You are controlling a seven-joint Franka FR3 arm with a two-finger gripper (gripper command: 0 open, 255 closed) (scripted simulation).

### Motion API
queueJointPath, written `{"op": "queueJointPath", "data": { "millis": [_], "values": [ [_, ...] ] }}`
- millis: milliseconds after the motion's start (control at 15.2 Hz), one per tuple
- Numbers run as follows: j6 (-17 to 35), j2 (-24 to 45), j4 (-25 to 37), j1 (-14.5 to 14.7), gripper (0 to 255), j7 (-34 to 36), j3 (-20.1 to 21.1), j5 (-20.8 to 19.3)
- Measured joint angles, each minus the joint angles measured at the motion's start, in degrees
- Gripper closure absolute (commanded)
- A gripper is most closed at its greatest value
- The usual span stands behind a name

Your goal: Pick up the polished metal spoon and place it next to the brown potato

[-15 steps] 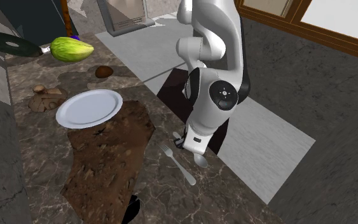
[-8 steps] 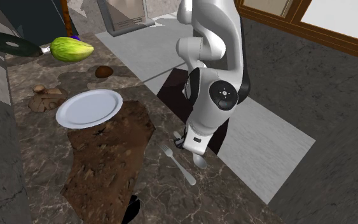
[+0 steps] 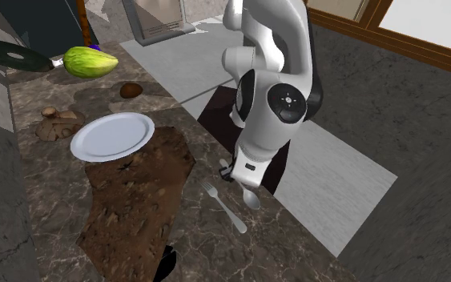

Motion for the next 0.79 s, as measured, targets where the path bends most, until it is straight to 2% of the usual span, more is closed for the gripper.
{"op": "queueJointPath", "data": {
  "millis": [792],
  "values": [
    [-8.95, -4.03, 5.15, 0.23, 255, -2.19, 0.15, 1.34]
  ]
}}
